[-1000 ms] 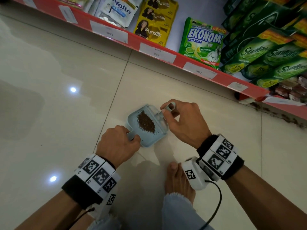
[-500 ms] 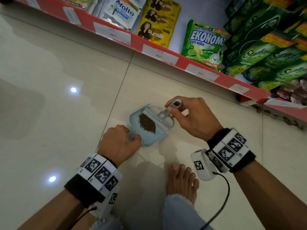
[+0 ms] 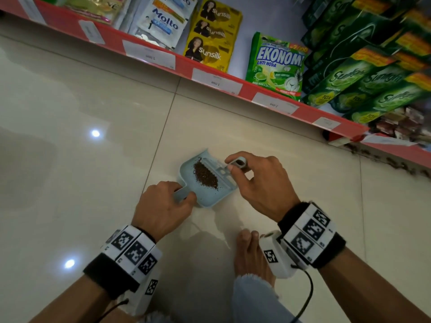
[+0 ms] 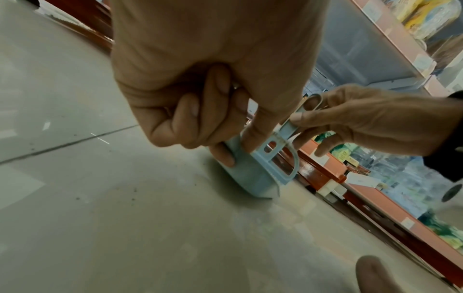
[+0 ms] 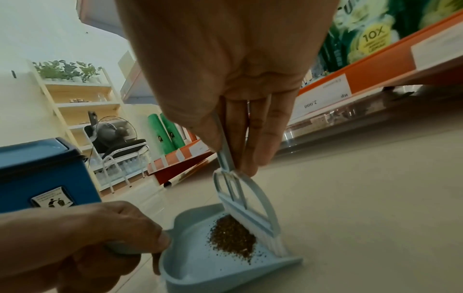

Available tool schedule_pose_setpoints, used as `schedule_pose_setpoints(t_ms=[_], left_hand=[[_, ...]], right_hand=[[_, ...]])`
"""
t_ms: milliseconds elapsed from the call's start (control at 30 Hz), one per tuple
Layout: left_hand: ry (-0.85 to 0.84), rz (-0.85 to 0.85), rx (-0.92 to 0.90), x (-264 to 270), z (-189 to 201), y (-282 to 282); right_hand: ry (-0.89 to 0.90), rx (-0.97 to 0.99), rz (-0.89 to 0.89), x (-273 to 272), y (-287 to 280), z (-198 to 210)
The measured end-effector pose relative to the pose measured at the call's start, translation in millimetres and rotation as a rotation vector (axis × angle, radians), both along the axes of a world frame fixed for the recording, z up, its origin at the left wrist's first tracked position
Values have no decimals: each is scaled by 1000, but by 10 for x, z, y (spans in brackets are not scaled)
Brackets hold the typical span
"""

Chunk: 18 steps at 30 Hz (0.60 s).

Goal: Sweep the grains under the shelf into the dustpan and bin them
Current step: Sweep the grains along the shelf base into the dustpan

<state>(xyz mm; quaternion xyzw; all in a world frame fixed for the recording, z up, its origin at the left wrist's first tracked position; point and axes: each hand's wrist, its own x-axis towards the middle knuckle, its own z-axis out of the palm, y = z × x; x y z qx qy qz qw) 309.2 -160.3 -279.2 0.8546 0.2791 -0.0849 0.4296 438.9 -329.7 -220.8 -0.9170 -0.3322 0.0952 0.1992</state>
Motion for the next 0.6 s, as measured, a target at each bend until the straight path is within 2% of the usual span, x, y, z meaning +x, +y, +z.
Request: schedule_pose_setpoints(t_ms=[233, 400, 600], left_hand=[[-111, -107, -80, 193, 14, -43], [-176, -269, -127, 518, 132, -238], [-228, -464, -182, 990, 354, -582]], right_hand=[[11, 169, -205, 12, -343, 226], [28, 254, -409, 62, -831, 546], [65, 354, -567, 186, -1424, 971]])
